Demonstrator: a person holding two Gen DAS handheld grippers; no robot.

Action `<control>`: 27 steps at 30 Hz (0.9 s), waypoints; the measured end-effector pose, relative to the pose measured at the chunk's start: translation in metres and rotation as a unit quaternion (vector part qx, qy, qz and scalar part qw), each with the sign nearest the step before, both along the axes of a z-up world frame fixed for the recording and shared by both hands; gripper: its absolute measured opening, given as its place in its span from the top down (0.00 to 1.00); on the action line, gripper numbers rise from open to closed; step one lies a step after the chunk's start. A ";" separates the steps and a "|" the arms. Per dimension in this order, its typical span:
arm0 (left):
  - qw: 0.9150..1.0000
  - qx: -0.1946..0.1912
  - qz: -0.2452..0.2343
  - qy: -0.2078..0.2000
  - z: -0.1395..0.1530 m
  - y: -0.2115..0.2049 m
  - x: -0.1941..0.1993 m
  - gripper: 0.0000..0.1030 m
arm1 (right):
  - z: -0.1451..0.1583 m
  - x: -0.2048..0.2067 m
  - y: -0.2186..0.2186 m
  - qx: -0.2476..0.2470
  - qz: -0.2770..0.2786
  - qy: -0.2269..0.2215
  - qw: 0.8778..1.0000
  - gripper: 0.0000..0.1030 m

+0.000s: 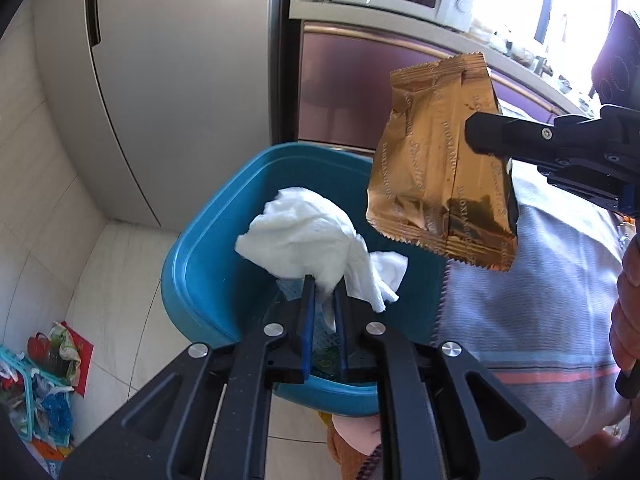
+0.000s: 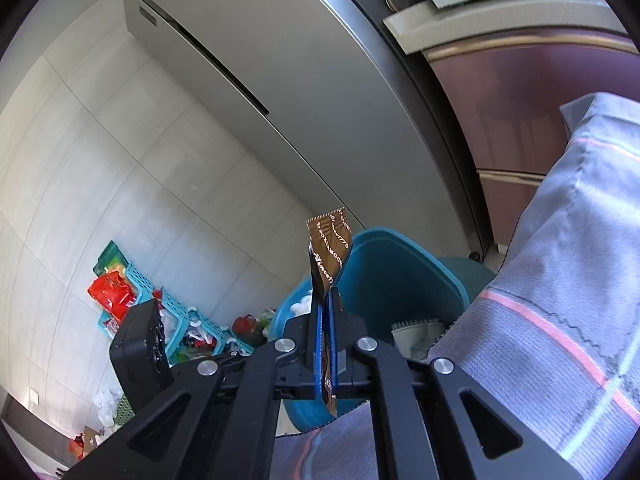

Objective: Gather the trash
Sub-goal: 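Carry the tissue and gold wrapper over the blue bin and release both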

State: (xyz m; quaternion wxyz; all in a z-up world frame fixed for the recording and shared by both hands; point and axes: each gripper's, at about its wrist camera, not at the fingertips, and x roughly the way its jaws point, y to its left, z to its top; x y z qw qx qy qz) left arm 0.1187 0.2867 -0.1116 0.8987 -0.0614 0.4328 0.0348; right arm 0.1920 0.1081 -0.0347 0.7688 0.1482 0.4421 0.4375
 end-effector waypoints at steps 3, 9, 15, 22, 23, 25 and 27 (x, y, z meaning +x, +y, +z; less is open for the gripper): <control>1.000 0.000 0.013 0.012 -0.007 0.003 0.009 0.90 | -0.009 0.004 0.005 -0.011 0.000 0.015 1.000 0.98; 0.999 -0.015 0.037 0.014 -0.011 0.009 0.013 0.89 | -0.020 0.008 0.007 -0.026 -0.009 0.038 0.999 0.93; 0.998 -0.020 0.052 -0.002 -0.002 0.009 0.000 0.84 | -0.024 0.007 0.004 -0.032 -0.016 0.038 0.999 0.83; 0.998 -0.028 0.047 -0.032 0.021 0.000 -0.010 0.79 | -0.022 0.002 -0.008 -0.026 -0.025 0.034 0.999 0.79; 0.998 -0.027 0.044 -0.037 0.025 -0.003 -0.012 0.78 | -0.021 0.000 -0.011 -0.026 -0.027 0.032 0.999 0.78; 0.998 -0.030 0.037 -0.046 0.030 -0.007 -0.017 0.76 | -0.018 -0.006 -0.018 -0.024 -0.029 0.026 0.999 0.76; 0.998 -0.036 0.028 -0.053 0.035 -0.012 -0.022 0.76 | -0.014 -0.012 -0.024 -0.022 -0.026 0.019 0.999 0.73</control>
